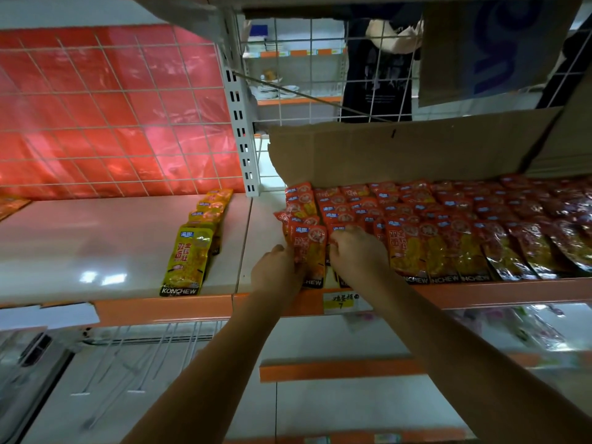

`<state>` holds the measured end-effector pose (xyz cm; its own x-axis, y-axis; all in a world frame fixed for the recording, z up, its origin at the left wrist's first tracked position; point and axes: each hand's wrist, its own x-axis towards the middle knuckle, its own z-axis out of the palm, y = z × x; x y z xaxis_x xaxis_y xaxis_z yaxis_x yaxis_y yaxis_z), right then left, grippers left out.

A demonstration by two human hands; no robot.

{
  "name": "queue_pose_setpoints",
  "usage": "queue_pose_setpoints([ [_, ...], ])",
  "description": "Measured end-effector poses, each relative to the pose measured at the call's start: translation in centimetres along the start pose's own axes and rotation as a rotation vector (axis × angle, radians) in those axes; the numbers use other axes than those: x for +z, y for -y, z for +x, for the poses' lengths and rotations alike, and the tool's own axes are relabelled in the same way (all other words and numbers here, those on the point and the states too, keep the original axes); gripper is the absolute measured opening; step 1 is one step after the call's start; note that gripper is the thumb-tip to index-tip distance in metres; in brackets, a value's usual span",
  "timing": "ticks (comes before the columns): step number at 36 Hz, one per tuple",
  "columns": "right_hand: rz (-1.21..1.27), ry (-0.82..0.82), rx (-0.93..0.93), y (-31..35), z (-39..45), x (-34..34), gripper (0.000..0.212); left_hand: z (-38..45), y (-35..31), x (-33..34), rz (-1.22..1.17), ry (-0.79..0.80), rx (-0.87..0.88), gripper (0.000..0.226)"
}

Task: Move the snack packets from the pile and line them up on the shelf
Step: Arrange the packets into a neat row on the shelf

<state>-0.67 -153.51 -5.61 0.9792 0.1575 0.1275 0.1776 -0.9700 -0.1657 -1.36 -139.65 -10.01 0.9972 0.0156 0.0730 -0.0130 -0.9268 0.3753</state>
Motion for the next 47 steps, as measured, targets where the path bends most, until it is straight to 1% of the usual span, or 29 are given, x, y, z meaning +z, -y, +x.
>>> queue_pose_setpoints([
  [3, 0.005, -0.009, -0.017, 0.3, -0.1, 0.3, 0.027, 0.0, 0.3, -0.5, -0.033, -0.006, 0.030, 0.042],
  [7, 0.029, -0.038, -0.088, 1.2, -0.3, 0.6, 0.029, -0.3, 1.7, -2.1, -0.019, -0.103, 0.086, 0.050],
  [10, 0.023, -0.060, -0.120, 2.8, 0.1, 1.1, 0.022, -0.6, 3.5, -3.3, 0.020, -0.156, 0.130, 0.053],
  [12, 0.020, -0.083, -0.144, 4.4, 0.7, 1.4, 0.018, -0.9, 4.7, -4.2, 0.026, -0.193, 0.143, 0.051],
  [14, 0.021, -0.097, -0.187, 6.3, 1.3, 1.8, 0.019, -1.3, 6.1, -5.2, 0.005, -0.238, 0.146, 0.048],
  [17, 0.044, -0.073, -0.252, 9.7, 2.3, 2.2, 0.022, -1.6, 8.9, -6.5, -0.062, -0.286, 0.113, 0.047],
  [20, 0.008, -0.048, -0.314, 13.6, 3.4, 2.8, 0.023, -1.7, 12.1, -8.1, -0.035, -0.341, 0.084, 0.038],
  [24, 0.027, -0.050, -0.345, 19.7, 4.8, 3.9, 0.024, -1.8, 18.1, -10.4, -0.036, -0.380, 0.051, 0.050],
  [27, 0.012, -0.034, -0.381, 25.6, 6.3, 5.2, 0.025, -1.5, 23.8, -12.5, -0.026, -0.427, 0.042, 0.043],
  [30, 0.022, -0.027, -0.426, 32.2, 8.0, 6.5, 0.021, -1.5, 30.2, -15.2, -0.008, -0.446, 0.040, 0.042],
  [34, 0.062, -0.036, -0.452, 40.9, 9.8, 7.9, 0.020, -1.8, 38.8, -19.1, 0.024, -0.425, 0.008, 0.039],
  [38, 0.099, -0.021, -0.459, 48.3, 11.2, 9.9, 0.021, -1.7, 46.1, -22.6, 0.063, -0.393, -0.031, 0.038],
  [40, 0.105, -0.011, -0.439, 51.2, 11.9, 10.7, 0.020, -1.3, 49.3, -24.0, 0.073, -0.382, -0.032, 0.038],
  [42, 0.121, -0.001, -0.412, 53.6, 12.5, 11.5, 0.019, -0.9, 52.4, -24.9, 0.082, -0.375, -0.071, 0.034],
  [45, 0.133, 0.034, -0.381, 56.6, 13.3, 12.8, 0.023, -0.4, 56.4, -25.9, 0.076, -0.367, -0.110, 0.029],
  [47, 0.137, 0.049, -0.343, 58.2, 13.8, 13.5, 0.025, -0.1, 58.7, -26.4, 0.107, -0.327, -0.144, 0.027],
])
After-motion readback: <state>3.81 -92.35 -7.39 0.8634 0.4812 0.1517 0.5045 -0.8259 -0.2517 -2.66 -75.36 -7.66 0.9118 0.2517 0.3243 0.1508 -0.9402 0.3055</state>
